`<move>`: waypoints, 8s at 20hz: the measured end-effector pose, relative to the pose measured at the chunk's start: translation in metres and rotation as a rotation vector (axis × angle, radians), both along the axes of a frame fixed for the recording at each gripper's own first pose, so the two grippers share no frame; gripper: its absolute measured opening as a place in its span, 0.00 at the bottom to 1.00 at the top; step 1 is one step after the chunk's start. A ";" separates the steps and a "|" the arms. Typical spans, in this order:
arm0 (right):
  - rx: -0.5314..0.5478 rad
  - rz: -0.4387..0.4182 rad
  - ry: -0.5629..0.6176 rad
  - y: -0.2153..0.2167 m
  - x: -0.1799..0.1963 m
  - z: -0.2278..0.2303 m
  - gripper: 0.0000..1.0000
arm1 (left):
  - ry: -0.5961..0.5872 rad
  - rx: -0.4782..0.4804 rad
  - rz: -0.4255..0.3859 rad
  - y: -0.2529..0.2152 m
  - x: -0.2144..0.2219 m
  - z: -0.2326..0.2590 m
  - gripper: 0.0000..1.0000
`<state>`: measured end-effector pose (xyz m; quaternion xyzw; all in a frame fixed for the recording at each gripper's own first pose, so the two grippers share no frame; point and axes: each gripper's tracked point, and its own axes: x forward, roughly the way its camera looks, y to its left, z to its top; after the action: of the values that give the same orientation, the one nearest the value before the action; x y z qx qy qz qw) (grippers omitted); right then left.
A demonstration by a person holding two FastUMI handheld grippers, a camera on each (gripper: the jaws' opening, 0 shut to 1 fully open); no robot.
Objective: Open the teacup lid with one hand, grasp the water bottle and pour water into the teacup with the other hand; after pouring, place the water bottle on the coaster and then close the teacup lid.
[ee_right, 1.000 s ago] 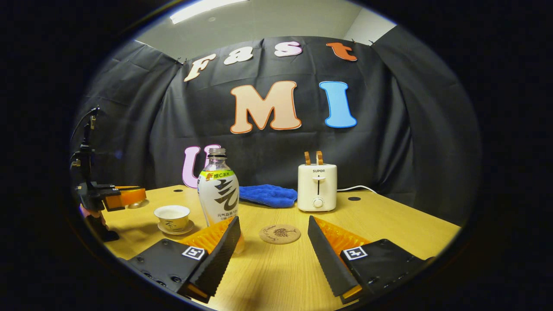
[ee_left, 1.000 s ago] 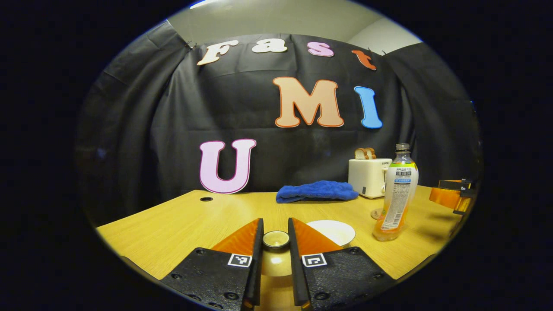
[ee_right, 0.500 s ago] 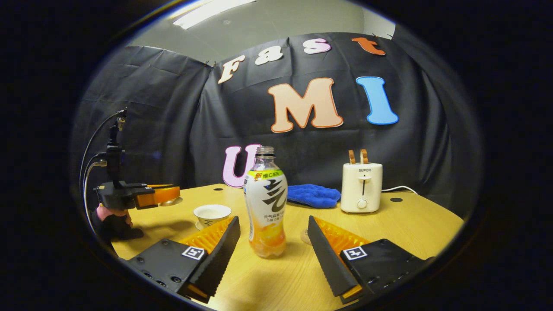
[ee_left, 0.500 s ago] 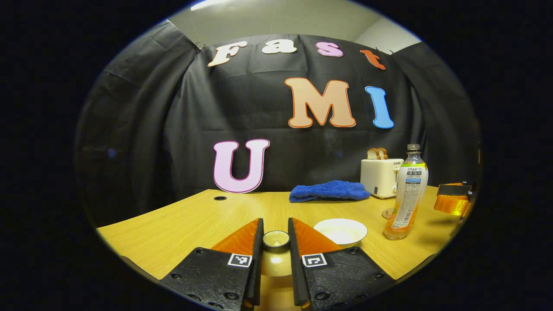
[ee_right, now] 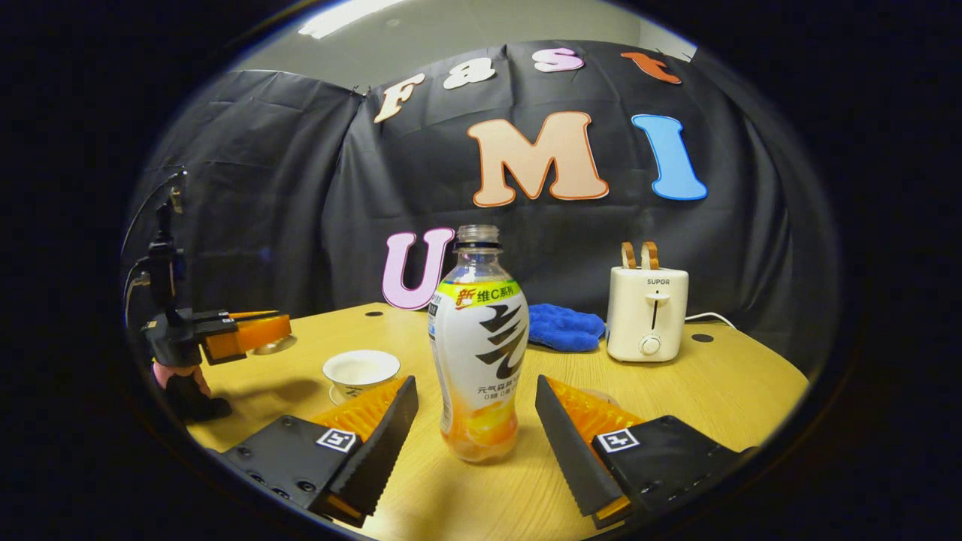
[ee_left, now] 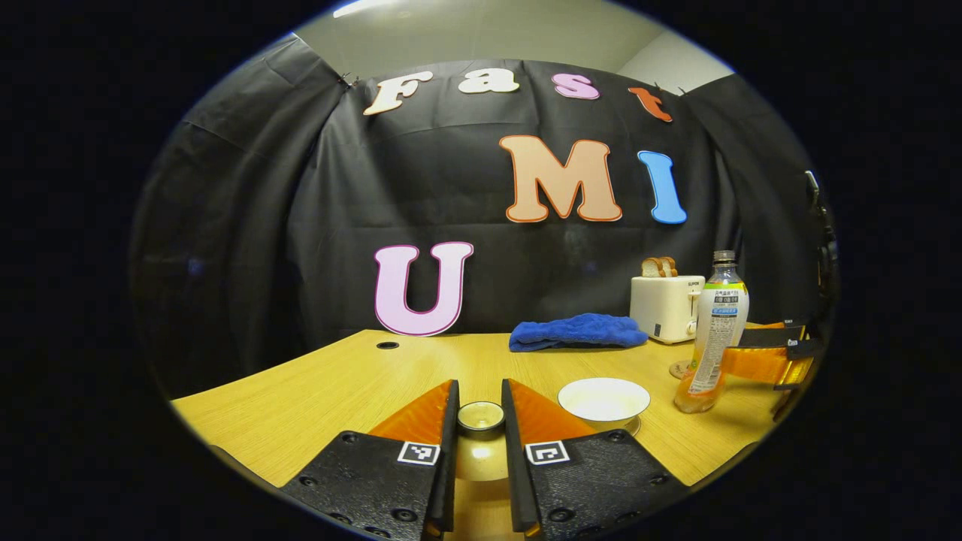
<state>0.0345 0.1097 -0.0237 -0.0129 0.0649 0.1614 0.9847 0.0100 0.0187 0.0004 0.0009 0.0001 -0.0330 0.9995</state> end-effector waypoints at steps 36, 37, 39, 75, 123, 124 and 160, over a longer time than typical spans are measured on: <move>-1.171 -0.145 -0.196 -0.011 0.037 0.011 0.64 | 0.007 -0.001 0.010 0.001 0.001 -0.001 0.27; -1.202 -0.147 -0.214 -0.011 0.040 0.016 0.64 | 0.007 -0.002 0.010 0.001 0.001 -0.001 0.27; -1.257 -0.149 -0.251 -0.009 0.041 0.021 0.63 | 0.007 -0.002 0.011 0.001 0.000 -0.001 0.27; -1.860 -0.238 -0.733 0.033 0.044 0.060 0.63 | 0.008 -0.004 0.019 0.004 0.001 -0.002 0.27; -0.189 -0.049 0.103 -0.060 0.096 0.002 0.66 | 0.006 -0.005 0.020 0.004 0.000 -0.002 0.27; -0.161 -0.059 0.092 -0.060 0.098 0.003 0.67 | 0.006 -0.005 0.020 0.004 0.001 -0.002 0.27; -0.056 -0.184 -0.143 -0.099 0.025 0.023 1.00 | 0.005 -0.005 0.015 0.002 0.001 -0.002 0.27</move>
<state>0.0600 0.0105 -0.0004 -0.0461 -0.0002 0.0671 0.9967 0.0114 0.0209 -0.0020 -0.0016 0.0025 -0.0255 0.9997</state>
